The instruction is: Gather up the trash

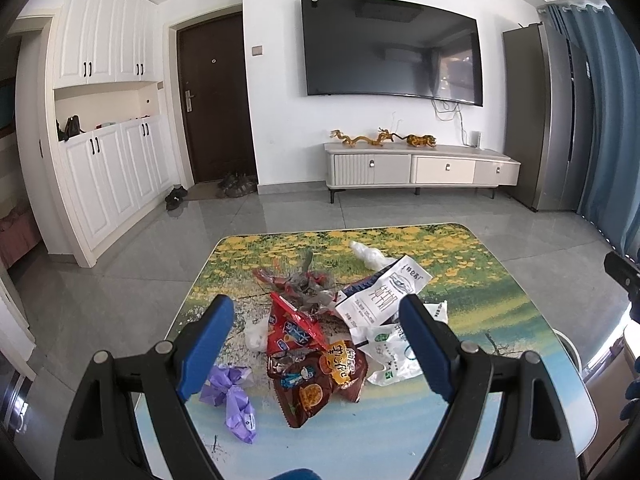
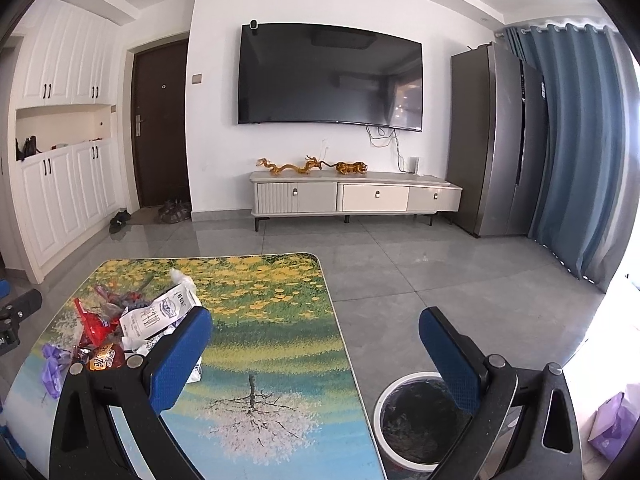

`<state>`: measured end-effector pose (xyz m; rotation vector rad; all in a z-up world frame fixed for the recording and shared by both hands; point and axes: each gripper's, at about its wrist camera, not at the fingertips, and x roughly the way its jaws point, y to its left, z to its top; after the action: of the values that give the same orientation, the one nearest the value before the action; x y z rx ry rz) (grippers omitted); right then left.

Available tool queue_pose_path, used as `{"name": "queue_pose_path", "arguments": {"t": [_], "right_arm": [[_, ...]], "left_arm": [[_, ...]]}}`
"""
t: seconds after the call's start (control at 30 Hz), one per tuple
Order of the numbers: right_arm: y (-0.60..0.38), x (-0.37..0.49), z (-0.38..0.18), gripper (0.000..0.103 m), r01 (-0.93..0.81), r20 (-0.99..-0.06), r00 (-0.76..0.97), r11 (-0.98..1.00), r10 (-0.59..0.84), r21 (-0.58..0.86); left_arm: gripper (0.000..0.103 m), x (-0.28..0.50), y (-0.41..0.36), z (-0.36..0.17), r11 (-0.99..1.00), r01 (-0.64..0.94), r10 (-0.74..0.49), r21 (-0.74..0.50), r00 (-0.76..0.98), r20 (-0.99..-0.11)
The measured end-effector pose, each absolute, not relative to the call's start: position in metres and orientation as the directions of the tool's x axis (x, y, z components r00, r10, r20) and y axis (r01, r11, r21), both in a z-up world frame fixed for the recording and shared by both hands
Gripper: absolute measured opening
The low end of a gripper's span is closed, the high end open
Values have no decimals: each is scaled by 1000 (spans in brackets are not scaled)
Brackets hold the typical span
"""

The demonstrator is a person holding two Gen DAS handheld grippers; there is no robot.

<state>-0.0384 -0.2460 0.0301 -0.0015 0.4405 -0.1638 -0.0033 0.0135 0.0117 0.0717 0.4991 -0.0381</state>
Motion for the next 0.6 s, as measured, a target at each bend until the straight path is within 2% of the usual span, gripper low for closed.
{"name": "queue_pose_path", "arguments": {"t": [0.3,0.43,0.6], "right_arm": [[-243,-25,23,103,124,-462,879,992,-115,-10],[-234,-12,15,103,83,-515,852,996,-91,-38],[-221,7,3,103,-23,-557,830,1000,13,-10]], "left_arm": [[84,10,18,2,996,77,-41,47,851,-523],[84,20,43,-10,999,22,-1,31,828,-561],[84,22,93,-26,997,-76,70,15,801,-594]]}}
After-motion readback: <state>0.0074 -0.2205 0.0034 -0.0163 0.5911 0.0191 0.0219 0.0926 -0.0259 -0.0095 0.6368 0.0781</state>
